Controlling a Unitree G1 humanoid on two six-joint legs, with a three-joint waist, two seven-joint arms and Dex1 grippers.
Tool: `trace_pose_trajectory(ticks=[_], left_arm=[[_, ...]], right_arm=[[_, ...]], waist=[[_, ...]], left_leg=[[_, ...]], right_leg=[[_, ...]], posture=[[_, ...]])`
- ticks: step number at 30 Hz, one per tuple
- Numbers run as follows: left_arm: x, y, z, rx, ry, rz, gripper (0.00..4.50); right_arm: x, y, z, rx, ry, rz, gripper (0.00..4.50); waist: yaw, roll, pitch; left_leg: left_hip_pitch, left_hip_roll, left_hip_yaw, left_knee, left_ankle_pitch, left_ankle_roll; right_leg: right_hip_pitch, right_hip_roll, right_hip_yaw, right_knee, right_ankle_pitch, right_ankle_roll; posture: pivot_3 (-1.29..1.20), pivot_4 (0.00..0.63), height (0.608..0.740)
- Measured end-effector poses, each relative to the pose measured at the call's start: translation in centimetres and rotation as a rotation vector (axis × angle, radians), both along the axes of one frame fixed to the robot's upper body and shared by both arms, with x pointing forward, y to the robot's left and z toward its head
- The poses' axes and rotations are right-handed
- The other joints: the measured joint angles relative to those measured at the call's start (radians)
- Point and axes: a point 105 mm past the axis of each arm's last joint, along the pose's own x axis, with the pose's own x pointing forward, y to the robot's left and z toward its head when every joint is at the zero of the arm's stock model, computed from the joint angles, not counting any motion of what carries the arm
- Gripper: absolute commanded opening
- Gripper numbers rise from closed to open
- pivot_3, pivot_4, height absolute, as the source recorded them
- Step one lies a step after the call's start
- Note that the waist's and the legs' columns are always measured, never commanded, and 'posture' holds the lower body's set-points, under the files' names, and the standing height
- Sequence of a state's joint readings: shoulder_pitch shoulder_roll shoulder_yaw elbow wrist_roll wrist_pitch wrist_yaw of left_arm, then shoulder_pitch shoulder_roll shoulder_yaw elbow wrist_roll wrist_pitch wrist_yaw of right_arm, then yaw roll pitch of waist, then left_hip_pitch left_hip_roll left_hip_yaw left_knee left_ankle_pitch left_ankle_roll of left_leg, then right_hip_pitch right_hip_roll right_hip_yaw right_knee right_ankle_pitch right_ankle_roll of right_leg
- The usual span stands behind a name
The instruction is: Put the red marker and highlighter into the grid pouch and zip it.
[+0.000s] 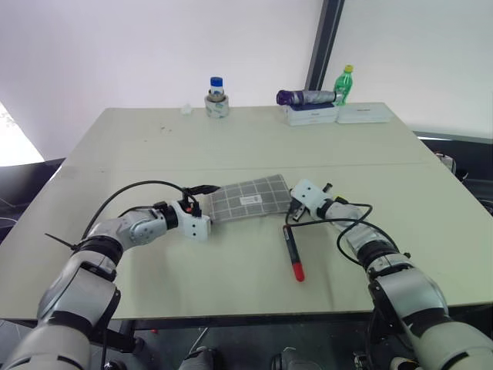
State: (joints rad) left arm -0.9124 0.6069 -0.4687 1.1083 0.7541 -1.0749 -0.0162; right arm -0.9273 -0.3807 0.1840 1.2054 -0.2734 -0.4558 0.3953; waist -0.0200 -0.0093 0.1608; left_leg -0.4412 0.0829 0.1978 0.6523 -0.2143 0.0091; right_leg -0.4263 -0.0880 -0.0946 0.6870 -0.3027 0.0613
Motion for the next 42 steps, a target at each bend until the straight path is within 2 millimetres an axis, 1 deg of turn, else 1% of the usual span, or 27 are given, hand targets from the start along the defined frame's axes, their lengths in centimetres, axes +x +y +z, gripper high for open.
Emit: trace_pose_trajectory(ticks=[3,4,5,6,7,10,11,15,16,18,20,22,24,25,26,27,29,31,33,35,36,38,40,42], left_arm=[[-0.1,-0.1,-0.3,0.007,0.014,-0.006,3.73],[-0.1,-0.2,-0.6,0.013,0.026,-0.009,3.29],[-0.2,-0.3,-0.8,0.02,0.036,-0.014,2.69],[-0.4,-0.4,-1.1,0.029,0.045,-0.022,2.25],[-0.5,-0.6,-1.4,0.033,0.055,-0.029,1.69],[-0.5,-0.6,-0.6,0.008,0.045,-0.036,0.17],[-0.4,-0.5,-0.3,-0.003,0.04,-0.034,0.07],[-0.5,-0.5,-0.2,-0.016,0.056,-0.038,0.07],[-0.5,-0.5,-0.2,-0.025,0.063,-0.035,0.03],[-0.5,-0.2,-0.1,-0.099,0.096,-0.009,0.0],[-0.4,0.2,-0.2,-0.206,0.146,0.041,0.0],[-0.5,0.8,-0.2,-0.283,0.194,0.077,0.0],[-1.0,1.2,-0.1,-0.333,0.209,0.093,0.0],[-1.4,1.5,0.1,-0.356,0.208,0.101,0.0],[-1.7,1.9,0.2,-0.38,0.205,0.117,0.0],[-2.1,2.3,0.5,-0.396,0.199,0.139,0.0],[-2.5,2.9,1.0,-0.417,0.184,0.171,0.0],[-2.8,2.8,1.8,-0.435,0.164,0.187,0.0],[-3.0,2.6,2.3,-0.446,0.147,0.195,0.0],[-3.1,2.5,2.9,-0.455,0.133,0.206,0.0],[-3.2,2.3,3.2,-0.451,0.122,0.204,0.0],[-3.2,1.9,3.7,-0.449,0.109,0.198,0.0],[-3.2,1.8,3.8,-0.445,0.107,0.2,0.0],[-3.1,1.9,3.7,-0.441,0.109,0.21,0.0]], right_arm=[[0.0,0.1,0.0,-0.004,0.0,0.006,0.0],[0.0,0.1,0.0,-0.005,-0.001,0.007,0.0],[0.0,0.1,0.0,-0.006,-0.002,0.009,0.0],[0.0,0.1,0.0,-0.008,-0.003,0.01,0.0],[0.0,0.2,0.0,-0.01,-0.004,0.011,0.0],[0.0,0.2,0.0,-0.012,-0.002,0.012,0.0],[0.0,0.2,0.0,-0.013,-0.002,0.013,0.0],[-0.1,0.2,0.0,-0.006,0.006,0.025,0.0],[-0.1,0.2,0.1,0.014,0.019,0.032,0.25],[-0.3,0.2,0.5,0.093,0.059,0.058,0.88],[-0.3,-0.1,1.9,0.154,0.048,0.084,1.89],[-0.2,0.1,4.2,0.22,-0.002,0.112,2.92],[-0.3,0.1,6.4,0.288,-0.042,0.128,3.96],[-0.5,-0.2,7.1,0.315,-0.054,0.13,4.48],[-0.9,-0.5,7.6,0.35,-0.061,0.131,4.48],[-1.4,-0.6,7.7,0.388,-0.056,0.132,4.48],[-2.6,-0.4,6.6,0.448,-0.002,0.131,4.48],[-3.7,0.6,4.7,0.526,0.087,0.124,4.48],[-4.5,1.8,3.8,0.578,0.144,0.117,4.48],[-4.9,2.9,3.6,0.658,0.164,0.086,4.48],[-5.1,3.8,3.6,0.733,0.183,0.066,4.48],[-5.3,5.2,3.6,0.814,0.224,0.063,4.48],[-5.3,5.4,3.7,0.844,0.242,0.058,4.48],[-5.3,5.0,3.7,0.853,0.249,0.042,4.48]], waist=[[0.0,0.0,0.0],[0.0,0.0,0.0],[0.0,0.0,0.0],[0.0,0.0,0.0],[0.0,0.0,0.0],[0.0,0.001,0.0],[0.0,0.001,-0.001],[-0.001,0.001,-0.001],[-0.001,0.001,-0.001],[-0.001,0.001,-0.001],[-0.002,0.001,0.0],[-0.004,0.002,0.0],[-0.007,0.002,0.0],[-0.009,0.002,0.0],[-0.01,0.002,0.0],[-0.01,0.002,0.0],[-0.009,0.002,0.0],[-0.009,0.002,0.0],[-0.01,0.002,0.0],[-0.012,0.001,0.0],[-0.012,0.001,0.0],[-0.013,0.001,0.0],[-0.01,0.001,0.0],[-0.004,0.001,0.0]], left_leg=[[0.0,0.0,0.0,0.0,0.0,0.0],[0.0,0.0,0.0,0.0,0.0,0.0],[0.0,0.0,0.0,0.0,0.0,0.0],[0.0,0.0,0.0,0.0,0.0,0.0],[0.0,0.0,0.0,0.0,0.0,0.0],[0.0,0.0,0.0,0.0,0.0,0.0],[0.001,0.0,0.0,0.0,0.0,0.0],[0.001,0.0,0.0,0.0,0.0,0.0],[0.001,0.0,0.0,0.0,0.0,0.0],[0.001,0.0,0.0,0.0,0.0,0.0],[0.0,0.001,0.0,0.0,0.0,0.0],[0.0,0.001,-0.002,0.0,0.0,0.0],[0.0,0.001,-0.005,0.0,0.0,0.0],[0.0,0.002,-0.006,0.0,0.0,0.0],[-0.001,0.003,-0.006,0.0,0.0,0.0],[-0.001,0.002,-0.007,-0.001,0.0,0.0],[-0.001,0.002,-0.008,0.0,0.0,0.0],[-0.001,0.002,-0.008,0.001,0.0,0.0],[-0.001,0.002,-0.008,0.001,0.0,0.0],[-0.001,0.002,-0.009,0.001,0.0,0.0],[-0.001,0.002,-0.009,0.001,0.0,0.0],[-0.001,0.001,-0.009,0.001,0.0,0.0],[-0.001,0.001,-0.009,0.001,0.0,0.0],[-0.001,0.001,-0.009,0.001,0.0,0.0]], right_leg=[[0.0,0.0,0.0,0.0,0.0,0.0],[0.0,0.0,0.0,0.0,0.0,0.0],[0.0,0.0,0.0,0.0,0.0,0.0],[0.0,0.0,0.0,0.0,0.0,0.0],[0.0,0.0,0.0,0.0,0.0,0.0],[0.0,0.0,0.0,0.0,0.0,0.0],[0.0,0.0,0.0,0.0,0.0,0.0],[0.001,0.0,0.0,0.0,0.0,0.0],[0.001,0.0,0.0,0.0,0.0,0.0],[0.0,0.0,0.0,0.0,0.0,0.0],[0.0,0.0,0.0,0.0,0.0,0.0],[0.0,0.0,0.0,0.0,0.0,0.0],[0.0,0.0,0.0,0.0,0.0,0.0],[0.0,0.0,0.0,0.0,0.0,0.0],[0.0,0.0,0.0,0.0,0.0,0.0],[0.0,0.0,0.0,0.0,0.0,0.0],[0.0,0.0,0.0,0.0,0.0,0.0],[0.001,0.0,0.0,0.001,0.0,0.0],[0.001,0.0,0.0,0.002,0.0,0.0],[0.001,0.0,0.0,0.002,0.0,-0.001],[0.001,0.001,0.0,0.002,0.0,-0.001],[0.001,0.001,0.0,0.002,0.0,-0.001],[0.001,0.0,0.0,0.002,0.0,-0.001],[0.001,0.0,0.0,0.002,0.0,-0.001]], posture=[[0.0,0.15,0.74],[0.0,0.15,0.74],[0.0,0.15,0.74],[0.0,0.15,0.74],[0.0,0.15,0.74],[0.0,0.15,0.74],[0.0,0.15,0.74],[0.0,0.15,0.74],[0.0,0.15,0.74],[0.0,0.15,0.74],[0.0,0.15,0.74],[0.0,0.15,0.74],[0.0,0.15,0.74],[0.0,0.15,0.74],[0.0,0.15,0.74],[0.0,0.15,0.74],[0.0,0.15,0.74],[0.0,0.15,0.74],[0.0,0.15,0.74],[0.0,0.15,0.74],[0.0,0.15,0.74],[0.0,0.15,0.74],[0.0,0.15,0.74],[0.0,0.15,0.74]])
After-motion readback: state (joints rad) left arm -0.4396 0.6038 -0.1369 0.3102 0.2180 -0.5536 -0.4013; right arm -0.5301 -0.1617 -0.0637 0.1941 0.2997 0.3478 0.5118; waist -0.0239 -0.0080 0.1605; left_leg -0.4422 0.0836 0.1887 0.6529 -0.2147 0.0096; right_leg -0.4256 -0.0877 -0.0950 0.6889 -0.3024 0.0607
